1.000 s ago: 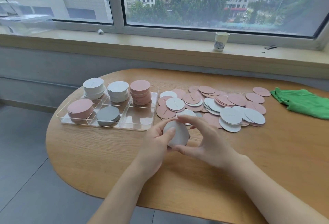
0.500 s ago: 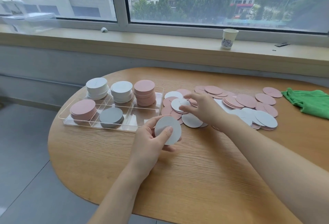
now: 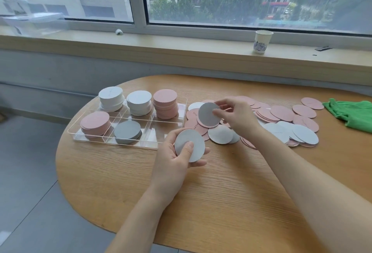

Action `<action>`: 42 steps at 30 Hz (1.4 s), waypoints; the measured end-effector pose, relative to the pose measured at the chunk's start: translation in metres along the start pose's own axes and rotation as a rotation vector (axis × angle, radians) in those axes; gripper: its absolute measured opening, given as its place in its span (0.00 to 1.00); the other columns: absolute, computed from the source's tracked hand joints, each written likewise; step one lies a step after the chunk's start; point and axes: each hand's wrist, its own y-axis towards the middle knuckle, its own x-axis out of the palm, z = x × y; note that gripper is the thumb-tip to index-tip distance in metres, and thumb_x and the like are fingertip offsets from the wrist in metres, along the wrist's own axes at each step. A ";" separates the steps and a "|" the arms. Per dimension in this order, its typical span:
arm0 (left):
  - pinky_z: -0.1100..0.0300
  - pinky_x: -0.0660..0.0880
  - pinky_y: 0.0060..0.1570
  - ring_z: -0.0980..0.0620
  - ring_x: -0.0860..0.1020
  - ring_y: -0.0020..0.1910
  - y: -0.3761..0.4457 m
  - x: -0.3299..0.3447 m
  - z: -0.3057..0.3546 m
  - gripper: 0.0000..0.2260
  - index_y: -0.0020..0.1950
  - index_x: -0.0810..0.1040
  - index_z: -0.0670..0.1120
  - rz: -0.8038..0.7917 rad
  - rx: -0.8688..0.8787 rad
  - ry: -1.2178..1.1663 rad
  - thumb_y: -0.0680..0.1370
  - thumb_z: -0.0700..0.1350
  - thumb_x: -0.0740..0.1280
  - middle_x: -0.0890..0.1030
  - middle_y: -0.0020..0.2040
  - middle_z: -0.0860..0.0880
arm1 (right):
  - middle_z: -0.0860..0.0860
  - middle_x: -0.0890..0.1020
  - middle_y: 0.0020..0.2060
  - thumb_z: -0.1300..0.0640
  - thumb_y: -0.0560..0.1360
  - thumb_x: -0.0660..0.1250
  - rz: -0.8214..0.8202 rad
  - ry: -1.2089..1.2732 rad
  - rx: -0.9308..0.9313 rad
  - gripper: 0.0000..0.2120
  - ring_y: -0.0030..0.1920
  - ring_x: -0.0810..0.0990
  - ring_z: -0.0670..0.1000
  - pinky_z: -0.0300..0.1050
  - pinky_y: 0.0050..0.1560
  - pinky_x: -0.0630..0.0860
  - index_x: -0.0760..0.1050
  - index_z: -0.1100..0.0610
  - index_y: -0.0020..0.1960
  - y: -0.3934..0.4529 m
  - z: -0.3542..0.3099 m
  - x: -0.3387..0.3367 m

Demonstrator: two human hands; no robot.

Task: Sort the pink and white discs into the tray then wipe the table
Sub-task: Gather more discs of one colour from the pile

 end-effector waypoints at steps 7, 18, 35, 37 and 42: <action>0.48 0.84 0.41 0.41 0.86 0.53 0.002 -0.003 -0.002 0.18 0.68 0.77 0.51 -0.008 0.008 -0.033 0.84 0.32 0.62 0.79 0.63 0.35 | 0.56 0.86 0.44 0.59 0.74 0.75 0.038 0.476 0.031 0.08 0.36 0.79 0.52 0.42 0.39 0.78 0.85 0.57 0.52 -0.083 -0.040 -0.031; 0.47 0.82 0.43 0.40 0.83 0.53 -0.005 0.005 -0.001 0.20 0.66 0.79 0.44 -0.147 -0.101 -0.283 0.76 0.39 0.60 0.83 0.63 0.41 | 0.48 0.86 0.37 0.56 0.71 0.79 0.002 0.276 0.047 0.04 0.35 0.80 0.44 0.38 0.37 0.74 0.84 0.52 0.43 -0.118 -0.041 -0.009; 0.45 0.83 0.50 0.33 0.83 0.59 -0.013 0.007 -0.008 0.18 0.69 0.77 0.47 -0.230 -0.166 -0.141 0.85 0.31 0.58 0.79 0.64 0.36 | 0.50 0.85 0.34 0.55 0.73 0.77 -0.081 0.232 0.074 0.03 0.34 0.82 0.47 0.40 0.38 0.79 0.86 0.53 0.46 -0.122 -0.033 -0.027; 0.45 0.84 0.49 0.34 0.84 0.57 -0.012 0.008 -0.006 0.18 0.69 0.76 0.47 -0.212 -0.170 -0.158 0.85 0.31 0.57 0.77 0.64 0.35 | 0.50 0.85 0.33 0.52 0.74 0.75 -0.001 0.165 0.103 0.04 0.33 0.81 0.44 0.33 0.37 0.76 0.85 0.52 0.45 -0.117 -0.028 -0.038; 0.43 0.85 0.49 0.34 0.84 0.57 -0.007 0.009 0.000 0.18 0.69 0.75 0.45 -0.156 -0.194 -0.224 0.85 0.30 0.56 0.79 0.62 0.37 | 0.45 0.83 0.34 0.49 0.75 0.74 0.122 -0.229 0.045 0.08 0.35 0.78 0.41 0.29 0.39 0.69 0.85 0.53 0.46 -0.087 -0.001 -0.042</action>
